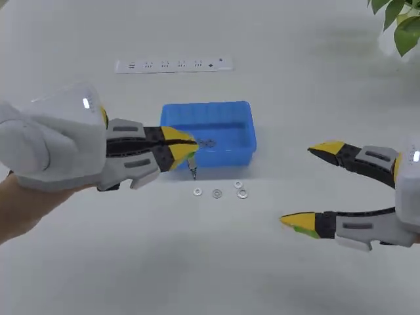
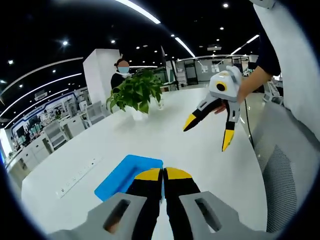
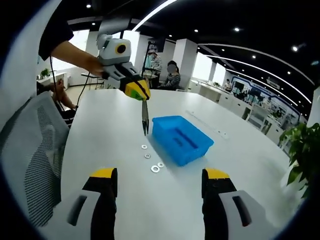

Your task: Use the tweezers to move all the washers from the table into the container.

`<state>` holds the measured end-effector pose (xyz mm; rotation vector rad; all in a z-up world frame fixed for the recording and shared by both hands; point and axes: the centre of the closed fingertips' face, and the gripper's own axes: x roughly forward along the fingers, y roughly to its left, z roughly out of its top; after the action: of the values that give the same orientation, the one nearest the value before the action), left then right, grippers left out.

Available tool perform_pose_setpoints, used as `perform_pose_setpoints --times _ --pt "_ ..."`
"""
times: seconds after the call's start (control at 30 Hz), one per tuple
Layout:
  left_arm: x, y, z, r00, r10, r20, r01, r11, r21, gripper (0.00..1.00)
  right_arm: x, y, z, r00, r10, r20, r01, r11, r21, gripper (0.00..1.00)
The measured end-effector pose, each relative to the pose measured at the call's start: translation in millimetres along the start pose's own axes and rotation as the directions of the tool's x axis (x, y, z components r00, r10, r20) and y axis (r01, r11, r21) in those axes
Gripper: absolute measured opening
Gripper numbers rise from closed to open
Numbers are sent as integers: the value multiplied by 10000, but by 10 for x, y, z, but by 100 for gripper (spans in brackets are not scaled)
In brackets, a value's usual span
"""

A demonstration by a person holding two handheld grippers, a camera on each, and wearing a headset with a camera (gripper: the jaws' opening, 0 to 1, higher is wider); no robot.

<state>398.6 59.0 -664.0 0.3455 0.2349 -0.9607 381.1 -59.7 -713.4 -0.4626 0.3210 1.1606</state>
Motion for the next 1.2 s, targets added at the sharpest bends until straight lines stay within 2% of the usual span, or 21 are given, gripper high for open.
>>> perform_pose_setpoints --times 0.1,0.3,0.43,0.53,0.63,0.87,1.07,1.2 --pt "1 -11 -57 10000 13 42 -12 10000 -98 5 -14 58 -82 9997 188 -185 -185 9997 135 75" --pt "49 -86 -158 9999 -109 -45 108 9998 -145 5 -51 102 -173 9994 149 -319 -133 9987 492 87" --pt "81 -124 -207 9998 -147 -102 146 9998 -137 5 -44 184 -267 9984 326 -470 -295 9975 644 90" --pt "102 -150 -230 9995 -281 -133 281 9996 -37 5 -26 236 -331 9967 480 -652 -434 9965 710 94" --pt "120 -146 -263 9992 -324 -216 327 9994 95 5 8 274 -346 9969 492 -615 -437 9952 878 100" --pt "138 -102 -286 9994 -260 -232 263 9996 119 5 80 385 -316 9958 792 -461 -738 9912 1101 100" --pt "171 -98 -304 9993 -304 -234 303 9995 -28 5 90 370 -344 9953 811 -529 -749 9911 1096 99" --pt "191 -89 -302 9993 -319 -219 320 9995 70 5 95 382 -354 9946 880 -558 -812 9902 1138 99"
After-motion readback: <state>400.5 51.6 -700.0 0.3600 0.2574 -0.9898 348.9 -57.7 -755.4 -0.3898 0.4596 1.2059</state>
